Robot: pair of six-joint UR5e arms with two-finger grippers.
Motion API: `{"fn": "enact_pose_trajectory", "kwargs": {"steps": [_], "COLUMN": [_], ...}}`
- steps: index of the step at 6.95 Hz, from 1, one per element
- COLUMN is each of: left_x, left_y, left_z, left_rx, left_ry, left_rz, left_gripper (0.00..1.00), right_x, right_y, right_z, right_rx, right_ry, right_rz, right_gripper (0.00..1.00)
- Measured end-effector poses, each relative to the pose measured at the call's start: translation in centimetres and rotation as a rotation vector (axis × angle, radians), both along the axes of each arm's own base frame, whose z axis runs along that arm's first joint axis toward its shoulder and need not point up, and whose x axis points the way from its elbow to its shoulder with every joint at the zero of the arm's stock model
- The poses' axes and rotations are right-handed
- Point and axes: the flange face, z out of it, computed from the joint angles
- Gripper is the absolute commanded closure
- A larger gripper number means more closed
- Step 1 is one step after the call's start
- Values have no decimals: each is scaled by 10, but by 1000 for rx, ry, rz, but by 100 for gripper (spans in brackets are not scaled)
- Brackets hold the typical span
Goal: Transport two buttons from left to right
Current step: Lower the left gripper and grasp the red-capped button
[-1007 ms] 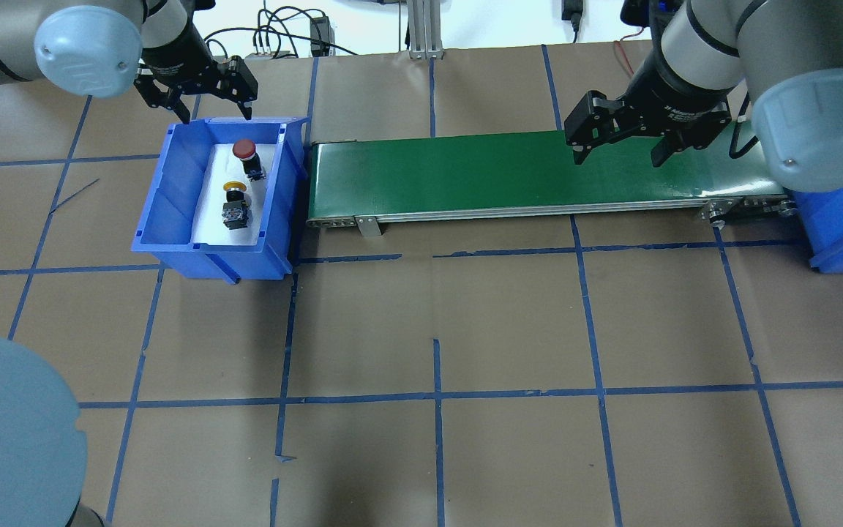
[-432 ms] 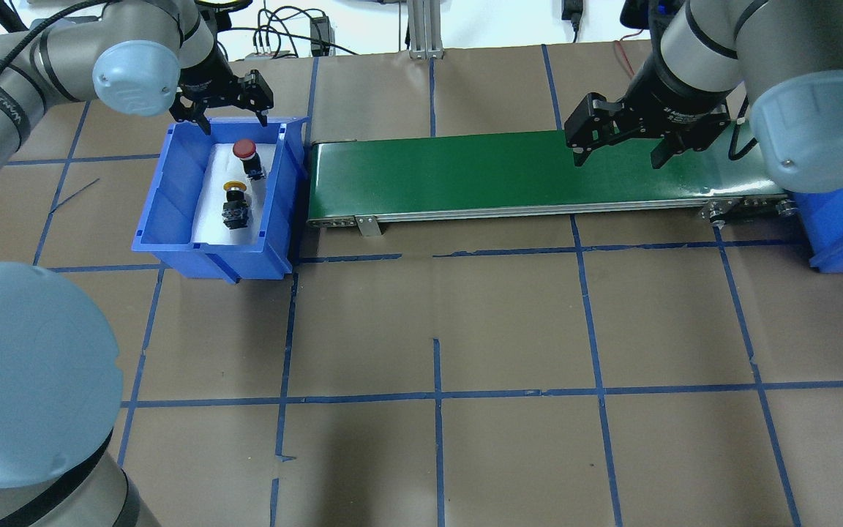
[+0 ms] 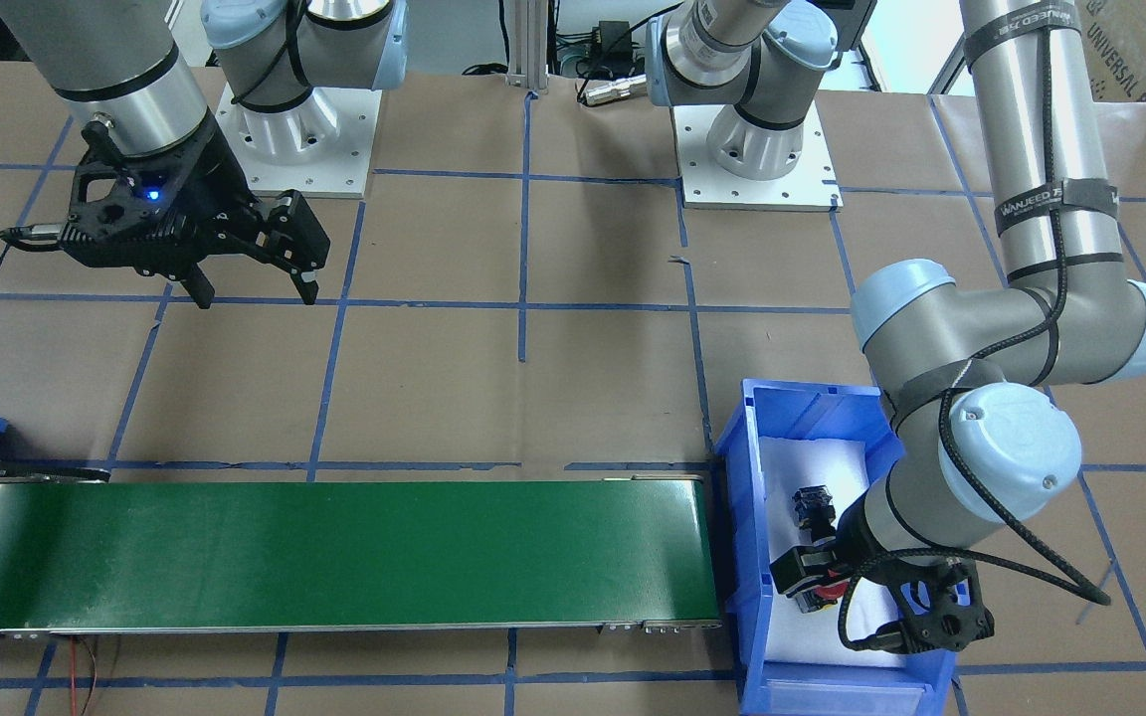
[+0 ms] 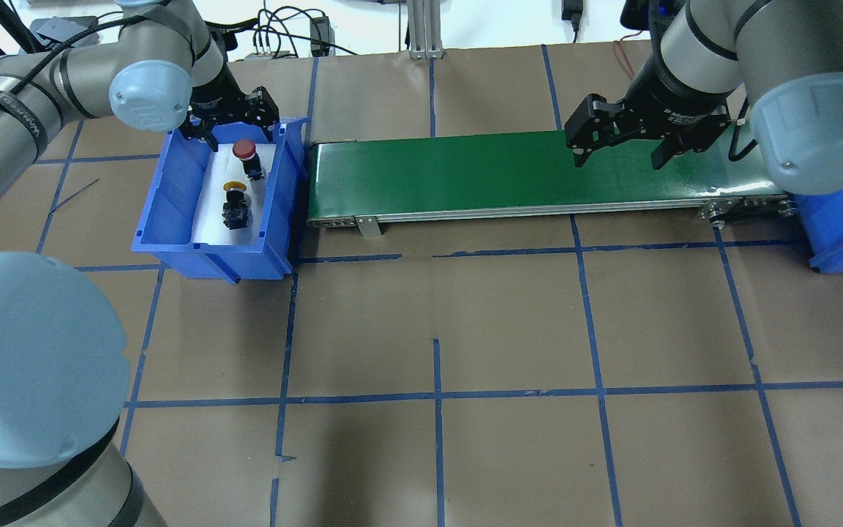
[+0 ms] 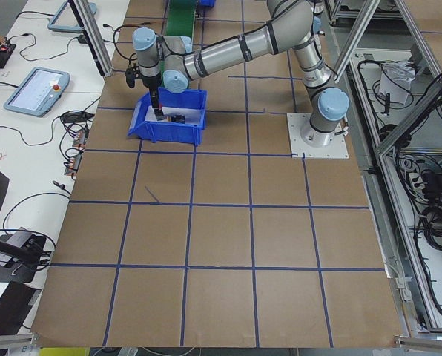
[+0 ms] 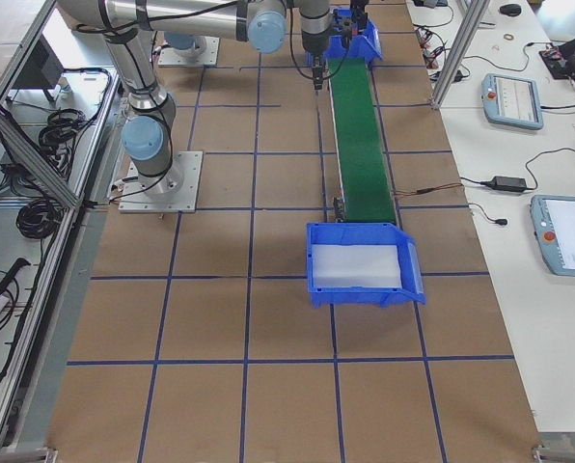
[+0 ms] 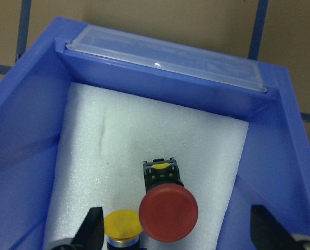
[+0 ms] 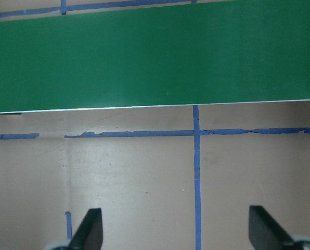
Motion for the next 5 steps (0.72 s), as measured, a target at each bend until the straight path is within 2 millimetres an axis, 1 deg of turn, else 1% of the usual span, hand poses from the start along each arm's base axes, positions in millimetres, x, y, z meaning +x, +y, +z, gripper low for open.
{"fn": "enact_pose_trajectory", "kwargs": {"steps": [1,3,4,5], "left_x": [1,3,4,5], "left_y": [-1,-3,-3,-3], "left_z": [-4,-9,-11,-12], "left_rx": [-2,-10,-10,-10], "left_ry": [0,4,9,11], "left_rz": [3,11,16,19], "left_gripper": [5,12,20,34], "right_x": [0,0,0,0], "right_y": [0,0,0,0], "right_z": [0,0,0,-1], "right_rx": [0,0,0,1], "right_ry": [0,-1,-1,-1], "right_rz": [0,1,0,0], "right_gripper": [0,0,0,0]}}
